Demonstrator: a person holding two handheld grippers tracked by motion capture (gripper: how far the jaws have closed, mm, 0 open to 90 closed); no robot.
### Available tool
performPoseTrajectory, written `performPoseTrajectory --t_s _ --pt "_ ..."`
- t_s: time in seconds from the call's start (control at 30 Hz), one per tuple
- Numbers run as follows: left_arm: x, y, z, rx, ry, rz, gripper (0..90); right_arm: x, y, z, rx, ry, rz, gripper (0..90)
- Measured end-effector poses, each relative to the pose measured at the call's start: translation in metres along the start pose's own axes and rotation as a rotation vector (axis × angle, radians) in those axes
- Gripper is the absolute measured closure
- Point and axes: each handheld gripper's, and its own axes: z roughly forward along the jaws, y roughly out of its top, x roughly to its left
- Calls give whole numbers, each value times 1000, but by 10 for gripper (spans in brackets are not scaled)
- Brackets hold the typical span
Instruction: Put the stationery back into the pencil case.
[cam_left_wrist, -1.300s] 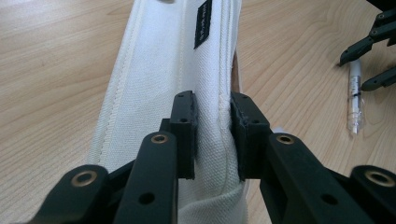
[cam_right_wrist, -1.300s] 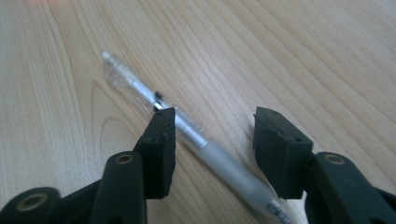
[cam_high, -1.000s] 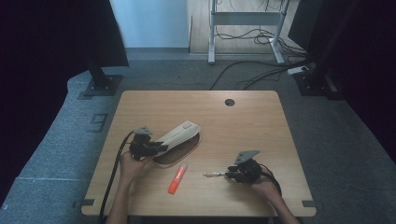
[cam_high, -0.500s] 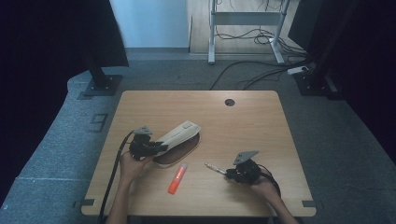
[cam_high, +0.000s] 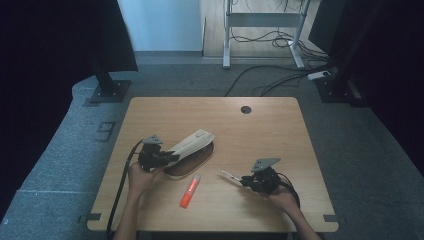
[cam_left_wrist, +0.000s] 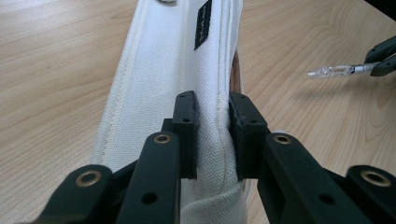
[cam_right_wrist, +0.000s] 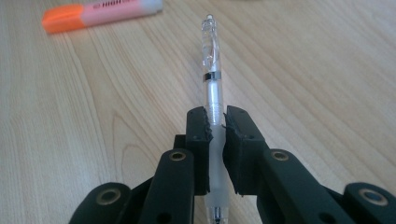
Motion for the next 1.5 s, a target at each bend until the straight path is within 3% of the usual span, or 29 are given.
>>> performPoseTrajectory --t_s 0.53,1.5 --pt "-1 1 -1 -10 9 -1 751 -5 25 7 -26 -4 -3 785" --pt "-1 2 -6 -34 -12 -24 754 -14 77 53 -2 9 -24 785"
